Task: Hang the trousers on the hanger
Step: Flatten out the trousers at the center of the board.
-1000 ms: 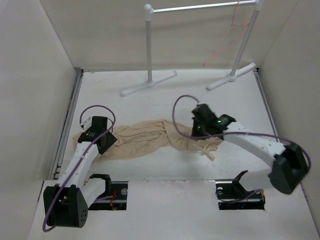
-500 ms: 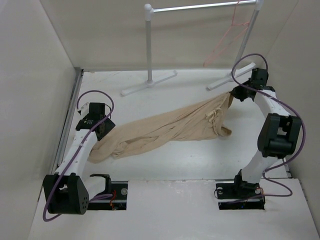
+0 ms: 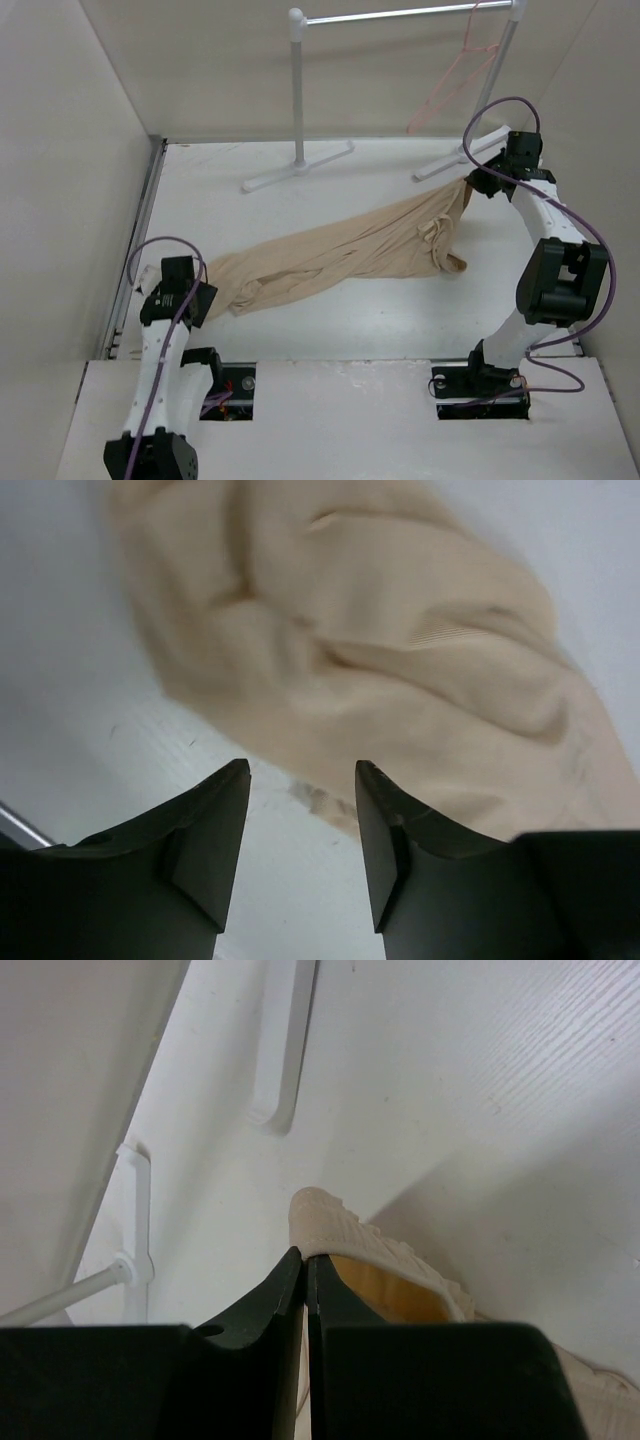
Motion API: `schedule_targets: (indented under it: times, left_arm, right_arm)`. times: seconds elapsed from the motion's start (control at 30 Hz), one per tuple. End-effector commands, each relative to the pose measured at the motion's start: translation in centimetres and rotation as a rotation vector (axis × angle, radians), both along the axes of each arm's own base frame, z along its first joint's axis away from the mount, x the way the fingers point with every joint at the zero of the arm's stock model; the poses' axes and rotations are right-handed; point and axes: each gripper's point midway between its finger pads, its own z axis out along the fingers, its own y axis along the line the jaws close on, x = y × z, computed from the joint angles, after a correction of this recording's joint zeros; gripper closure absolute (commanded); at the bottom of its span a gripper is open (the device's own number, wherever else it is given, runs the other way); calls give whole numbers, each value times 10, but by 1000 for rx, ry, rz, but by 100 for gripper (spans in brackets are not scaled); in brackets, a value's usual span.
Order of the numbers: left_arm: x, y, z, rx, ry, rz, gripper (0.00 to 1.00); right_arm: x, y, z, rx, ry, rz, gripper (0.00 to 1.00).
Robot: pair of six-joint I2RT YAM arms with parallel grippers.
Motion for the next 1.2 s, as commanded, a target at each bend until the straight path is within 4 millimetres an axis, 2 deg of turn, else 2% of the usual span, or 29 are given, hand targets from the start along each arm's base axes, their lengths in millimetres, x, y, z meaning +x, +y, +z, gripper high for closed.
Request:
schedule_targets:
  times: [0.0, 0.2, 0.27, 0.33, 0.4, 0.47, 0.5, 0.63, 0.7, 0.73, 0.8, 0.87, 0.9, 0.93, 0.97, 1.0, 1.03, 1.07, 1.13, 1.17]
  left_arm:
    - [-39, -10, -34, -192, 53, 290, 55]
    - [-45, -18, -55, -281, 85, 386, 52]
    - [-45, -14, -68, -272, 96, 414, 52]
    - [-37, 1, -74, -242, 67, 471, 56]
    - [-22, 18, -67, -203, -10, 510, 61]
    - [-1, 33, -51, -174, -101, 528, 73]
    - [15, 43, -37, -141, -161, 511, 80]
    - [40, 63, -23, -80, -194, 506, 100]
    - [47, 71, -8, -77, -232, 521, 100]
    - [52, 75, 5, -69, -269, 520, 100]
    - [62, 81, 43, -57, -351, 506, 100]
    - [71, 87, 105, -23, -452, 486, 100]
    - [73, 90, 127, -6, -493, 486, 100]
    - [74, 95, 171, 27, -581, 486, 100]
    - [74, 97, 197, 50, -633, 483, 100]
    - [71, 99, 243, 85, -729, 478, 100]
    - [65, 99, 278, 108, -800, 476, 100]
    - [59, 99, 304, 129, -852, 473, 100]
    - [49, 95, 340, 157, -922, 462, 100]
    - [38, 94, 365, 193, -962, 452, 100]
  right_arm:
    - [8, -4, 18, -29, -60, 3, 90]
    - [9, 4, 18, 5, -65, 36, 90]
    - [8, 6, 18, 6, -65, 39, 90]
    - [6, 7, 20, 5, -68, 40, 90]
    - [1, 7, 22, 2, -71, 37, 91]
    - [-3, 7, 25, -2, -80, 35, 91]
    - [-6, 7, 29, -3, -87, 35, 91]
    - [-20, 9, 48, -6, -129, 23, 91]
    - [-28, 11, 57, 1, -151, 19, 91]
    - [-34, 12, 65, 3, -169, 19, 91]
    - [-43, 12, 74, 2, -186, 14, 92]
    - [-57, 11, 90, 0, -207, 8, 92]
    - [-65, 11, 102, -5, -222, 3, 92]
    - [-70, 10, 111, -8, -237, -1, 92]
    - [-77, 11, 122, -10, -259, 0, 93]
    - [-87, 13, 136, -16, -289, -1, 93]
    - [-93, 13, 144, -21, -307, -3, 93]
    - [-105, 16, 159, -34, -345, -3, 94]
    - [-134, 22, 184, -48, -415, 6, 94]
    - [-143, 24, 193, -55, -440, 9, 94]
